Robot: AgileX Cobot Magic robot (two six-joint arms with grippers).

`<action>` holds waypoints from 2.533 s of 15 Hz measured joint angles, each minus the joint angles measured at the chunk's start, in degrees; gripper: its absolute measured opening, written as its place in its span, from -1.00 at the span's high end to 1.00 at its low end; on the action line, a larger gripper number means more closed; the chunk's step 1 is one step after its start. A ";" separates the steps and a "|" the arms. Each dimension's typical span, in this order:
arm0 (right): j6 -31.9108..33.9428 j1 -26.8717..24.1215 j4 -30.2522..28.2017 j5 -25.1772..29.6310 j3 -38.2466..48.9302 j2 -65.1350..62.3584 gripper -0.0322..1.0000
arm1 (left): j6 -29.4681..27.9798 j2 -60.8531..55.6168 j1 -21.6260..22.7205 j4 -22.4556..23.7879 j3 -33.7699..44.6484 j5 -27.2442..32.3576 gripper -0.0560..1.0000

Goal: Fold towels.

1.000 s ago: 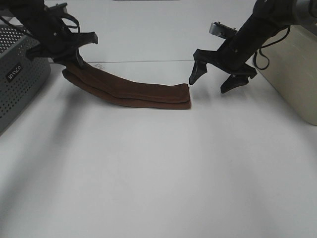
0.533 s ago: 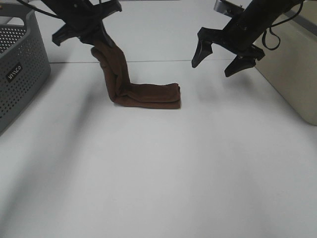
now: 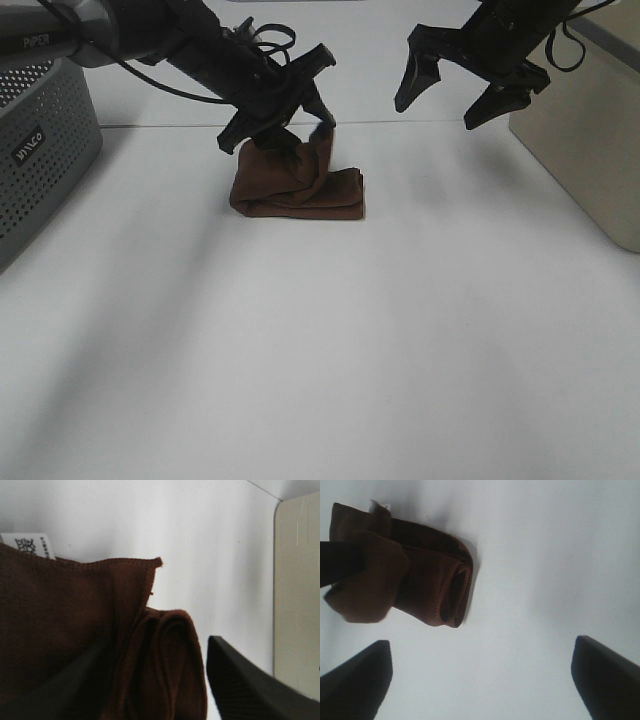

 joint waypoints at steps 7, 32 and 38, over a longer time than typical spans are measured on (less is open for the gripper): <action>-6.36 0.17 14.27 -0.86 0.00 0.00 -0.82 | 6.53 -5.04 3.67 1.49 0.00 -0.74 -0.45; -7.56 4.70 19.60 11.57 -4.01 3.61 -0.82 | 11.57 -18.85 9.34 28.19 0.00 23.55 -0.45; 2.86 4.70 -4.58 11.86 -0.23 -16.44 -0.82 | 11.75 -31.40 9.34 32.31 5.39 27.62 -0.45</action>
